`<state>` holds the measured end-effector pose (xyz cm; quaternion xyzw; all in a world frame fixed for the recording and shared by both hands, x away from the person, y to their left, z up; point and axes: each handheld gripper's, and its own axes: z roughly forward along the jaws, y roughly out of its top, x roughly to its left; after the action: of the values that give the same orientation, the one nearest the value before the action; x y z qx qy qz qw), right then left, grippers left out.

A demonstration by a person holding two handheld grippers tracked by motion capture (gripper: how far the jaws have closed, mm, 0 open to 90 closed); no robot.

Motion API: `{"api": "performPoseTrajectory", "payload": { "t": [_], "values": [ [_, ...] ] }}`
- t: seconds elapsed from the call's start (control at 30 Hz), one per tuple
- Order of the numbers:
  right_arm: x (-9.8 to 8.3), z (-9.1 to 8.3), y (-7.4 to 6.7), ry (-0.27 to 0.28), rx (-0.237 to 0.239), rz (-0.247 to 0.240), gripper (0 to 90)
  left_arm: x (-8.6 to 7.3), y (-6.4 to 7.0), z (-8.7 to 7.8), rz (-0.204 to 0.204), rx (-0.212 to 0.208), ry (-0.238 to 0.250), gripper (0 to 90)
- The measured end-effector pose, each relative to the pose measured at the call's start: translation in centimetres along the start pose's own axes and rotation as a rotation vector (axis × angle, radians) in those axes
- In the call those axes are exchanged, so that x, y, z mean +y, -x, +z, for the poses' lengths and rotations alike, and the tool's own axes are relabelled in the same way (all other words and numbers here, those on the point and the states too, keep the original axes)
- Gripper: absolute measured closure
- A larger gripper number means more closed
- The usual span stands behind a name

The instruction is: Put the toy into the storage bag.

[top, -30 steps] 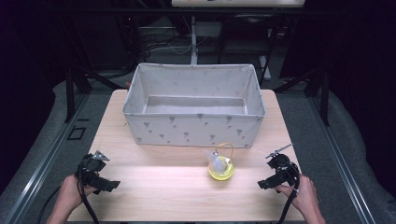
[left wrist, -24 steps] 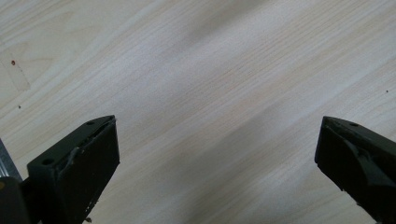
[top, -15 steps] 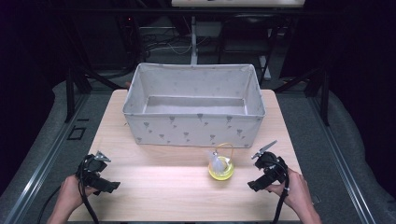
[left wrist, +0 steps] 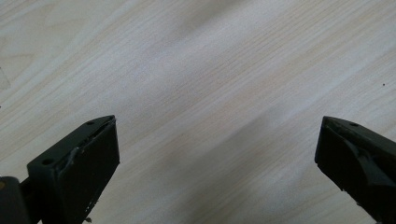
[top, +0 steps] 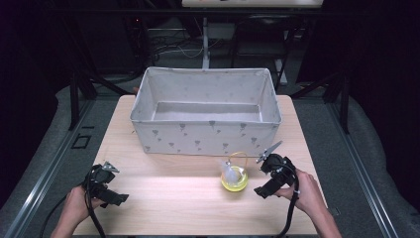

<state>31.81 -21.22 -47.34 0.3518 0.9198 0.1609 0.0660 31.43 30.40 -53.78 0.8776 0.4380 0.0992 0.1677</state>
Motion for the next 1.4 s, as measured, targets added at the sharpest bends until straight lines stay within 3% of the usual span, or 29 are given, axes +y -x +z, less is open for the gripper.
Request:
{"api": "performPoseTrajectory", "payload": {
  "t": [0.2, 0.6, 1.07, 1.13, 1.4],
  "values": [
    [1.5, -1.0, -0.4, 0.020, 0.012, -0.040, 0.1, 0.0, 0.0, -0.1, 0.001, 0.000, 0.005, 0.2],
    [3.6, -2.5, -0.5, 0.043, 0.050, -0.093, 0.0, 0.0, 0.0, -0.1, 0.003, -0.003, 0.005, 0.2],
    [6.3, -3.9, -0.3, 0.013, 0.041, -0.139, 0.8, 0.0, 0.0, -0.1, 0.003, -0.007, 0.012, 0.2],
    [6.7, -4.2, -0.4, 0.015, 0.033, -0.148, 3.4, 0.1, 0.0, -0.1, 0.004, -0.008, 0.012, 0.2],
    [8.1, -5.1, -0.4, 0.019, 0.015, -0.180, 30.7, 0.1, 0.0, -0.1, 0.003, -0.010, 0.011, 0.2]
  ]
}}
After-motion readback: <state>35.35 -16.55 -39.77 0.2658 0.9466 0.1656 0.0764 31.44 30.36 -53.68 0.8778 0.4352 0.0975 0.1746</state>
